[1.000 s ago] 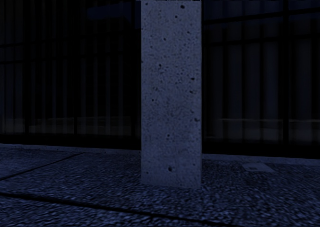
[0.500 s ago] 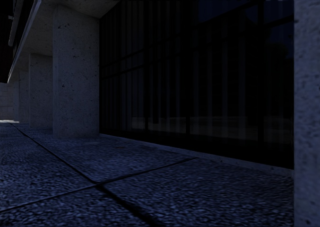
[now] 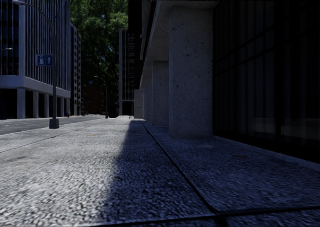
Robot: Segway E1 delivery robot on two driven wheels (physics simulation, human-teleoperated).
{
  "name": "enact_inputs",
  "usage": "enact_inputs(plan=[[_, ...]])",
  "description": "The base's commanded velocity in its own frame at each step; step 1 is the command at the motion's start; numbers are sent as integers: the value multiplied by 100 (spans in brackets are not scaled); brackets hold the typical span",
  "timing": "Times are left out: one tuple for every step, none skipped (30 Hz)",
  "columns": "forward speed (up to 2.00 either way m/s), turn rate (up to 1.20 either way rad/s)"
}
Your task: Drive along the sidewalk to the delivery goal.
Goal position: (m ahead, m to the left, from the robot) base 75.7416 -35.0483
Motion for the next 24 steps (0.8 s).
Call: enact_inputs(plan=[[133, 94], [132, 69], [129, 0], [127, 0], [127, 0], [126, 0], [126, 0], [126, 0], [126, 0], [126, 0], [126, 0], [126, 0], [126, 0], [126, 0], [126, 0], [126, 0], [126, 0], [126, 0], [126, 0], [126, 0], [126, 0], [126, 0], [126, 0], [188, 0]])
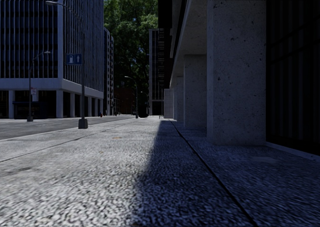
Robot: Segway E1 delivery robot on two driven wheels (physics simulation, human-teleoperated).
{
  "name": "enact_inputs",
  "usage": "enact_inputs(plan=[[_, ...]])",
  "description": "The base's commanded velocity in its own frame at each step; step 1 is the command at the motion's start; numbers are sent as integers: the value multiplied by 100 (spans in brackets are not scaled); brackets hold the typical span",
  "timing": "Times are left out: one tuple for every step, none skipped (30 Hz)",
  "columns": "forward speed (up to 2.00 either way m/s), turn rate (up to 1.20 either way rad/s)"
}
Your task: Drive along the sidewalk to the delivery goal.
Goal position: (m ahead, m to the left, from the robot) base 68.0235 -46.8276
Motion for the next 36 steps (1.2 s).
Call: enact_inputs(plan=[[188, 0], [200, 0], [200, 0], [200, 0], [200, 0], [200, 0], [200, 0], [200, 0], [200, 0], [200, 0], [200, 0], [200, 0], [200, 0], [200, 0], [200, 0], [200, 0], [200, 0], [200, 0], [200, 0], [200, 0], [200, 0], [200, 0], [200, 0], [200, 0], [200, 0], [200, 0], [200, 0], [200, 0], [200, 0], [200, 0], [200, 0], [200, 0], [200, 0], [200, 0], [200, 0], [200, 0]])
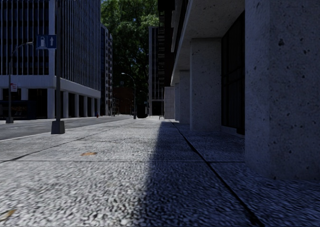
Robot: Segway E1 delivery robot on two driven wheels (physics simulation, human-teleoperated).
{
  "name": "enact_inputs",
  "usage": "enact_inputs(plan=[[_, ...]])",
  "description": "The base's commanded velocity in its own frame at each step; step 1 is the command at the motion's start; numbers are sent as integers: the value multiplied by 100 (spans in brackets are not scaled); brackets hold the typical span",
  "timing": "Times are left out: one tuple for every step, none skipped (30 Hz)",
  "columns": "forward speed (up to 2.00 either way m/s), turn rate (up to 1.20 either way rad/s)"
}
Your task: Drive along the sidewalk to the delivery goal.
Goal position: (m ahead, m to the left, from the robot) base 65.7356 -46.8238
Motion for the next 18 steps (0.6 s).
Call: enact_inputs(plan=[[200, 0], [200, 0], [200, 0], [200, 0], [200, 0], [200, 0], [200, 0], [200, 0], [200, 0], [200, 0], [200, 0], [200, 0], [200, 0], [200, 0], [200, 0], [200, 0], [200, 0], [200, 0]])
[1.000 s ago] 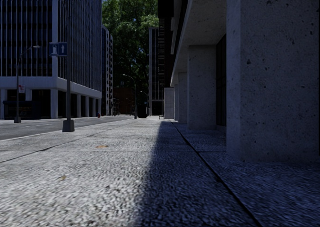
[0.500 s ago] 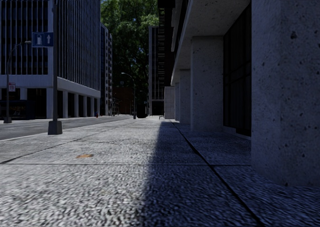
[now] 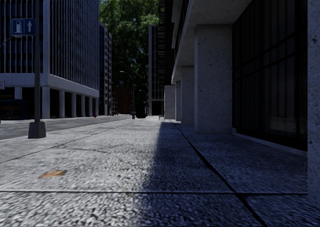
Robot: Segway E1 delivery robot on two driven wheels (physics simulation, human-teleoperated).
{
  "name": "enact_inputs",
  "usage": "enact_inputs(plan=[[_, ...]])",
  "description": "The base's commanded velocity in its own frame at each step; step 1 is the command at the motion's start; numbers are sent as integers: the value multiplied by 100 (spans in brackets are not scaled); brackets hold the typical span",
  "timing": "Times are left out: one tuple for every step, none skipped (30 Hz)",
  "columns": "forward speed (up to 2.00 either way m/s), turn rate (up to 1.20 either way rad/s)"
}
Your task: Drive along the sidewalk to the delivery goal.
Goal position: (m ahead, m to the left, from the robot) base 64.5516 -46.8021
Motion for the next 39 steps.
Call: enact_inputs(plan=[[200, 0], [200, 0], [200, 0], [200, 0], [200, 0], [200, 5], [200, 13], [200, 13], [200, 15], [200, 16], [200, 16], [200, 16], [200, 16], [200, 16], [200, 16], [200, 16], [200, 16], [200, 16], [200, 0], [200, 0], [200, 0], [200, 0], [200, 0], [200, 0], [200, 0], [200, 0], [200, 0], [200, 0], [200, 0], [200, 0], [200, 0], [200, 0], [200, 0], [200, 0], [200, 0], [200, 0], [200, 0], [200, 0], [200, 0]])
